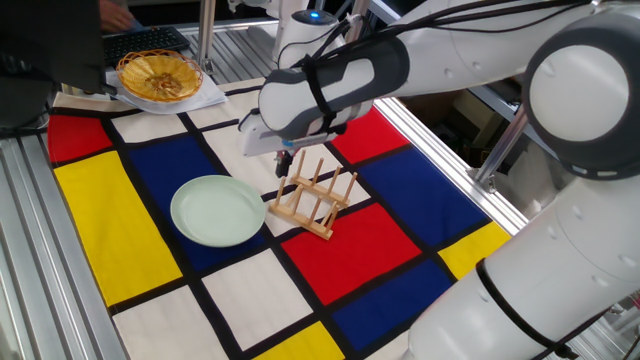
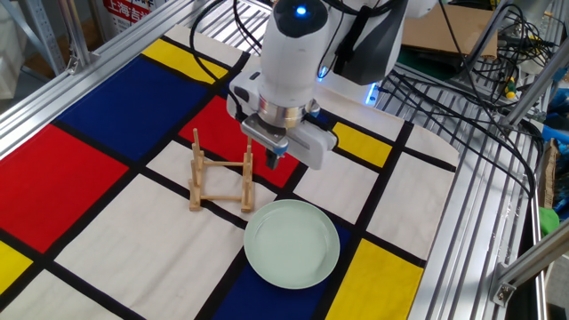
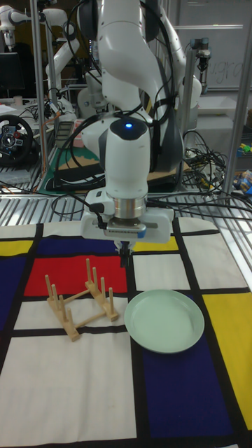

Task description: Take the dish off the dish rack

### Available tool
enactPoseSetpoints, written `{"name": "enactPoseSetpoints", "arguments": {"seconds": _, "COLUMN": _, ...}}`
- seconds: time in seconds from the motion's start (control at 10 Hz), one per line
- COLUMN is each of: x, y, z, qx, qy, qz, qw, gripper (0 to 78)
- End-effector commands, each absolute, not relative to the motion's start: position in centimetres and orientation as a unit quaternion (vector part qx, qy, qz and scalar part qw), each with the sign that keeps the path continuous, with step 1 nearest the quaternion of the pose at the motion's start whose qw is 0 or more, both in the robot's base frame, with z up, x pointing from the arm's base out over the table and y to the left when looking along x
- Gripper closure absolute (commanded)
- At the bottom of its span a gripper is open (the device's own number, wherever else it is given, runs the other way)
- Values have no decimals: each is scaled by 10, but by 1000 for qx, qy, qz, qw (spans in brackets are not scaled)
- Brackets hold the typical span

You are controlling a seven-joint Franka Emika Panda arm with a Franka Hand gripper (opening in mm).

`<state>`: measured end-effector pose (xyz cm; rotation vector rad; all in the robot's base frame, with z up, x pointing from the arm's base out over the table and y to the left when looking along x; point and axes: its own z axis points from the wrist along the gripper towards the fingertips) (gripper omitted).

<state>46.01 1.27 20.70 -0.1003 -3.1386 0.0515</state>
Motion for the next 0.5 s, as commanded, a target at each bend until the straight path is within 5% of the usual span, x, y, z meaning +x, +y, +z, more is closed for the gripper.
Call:
{"name": "enactPoseSetpoints", "arguments": {"seconds": 0.1, "x": 473, "y": 7, "z": 220, "qx": -9, "qy": -1000, "qz": 4, "qw": 16, "gripper": 764}}
{"name": "enactPoseSetpoints", "arguments": {"seconds": 0.5, "x": 481, "y": 5, "z": 225, "qx": -5, "qy": -1000, "qz": 4, "qw": 25, "gripper": 764}}
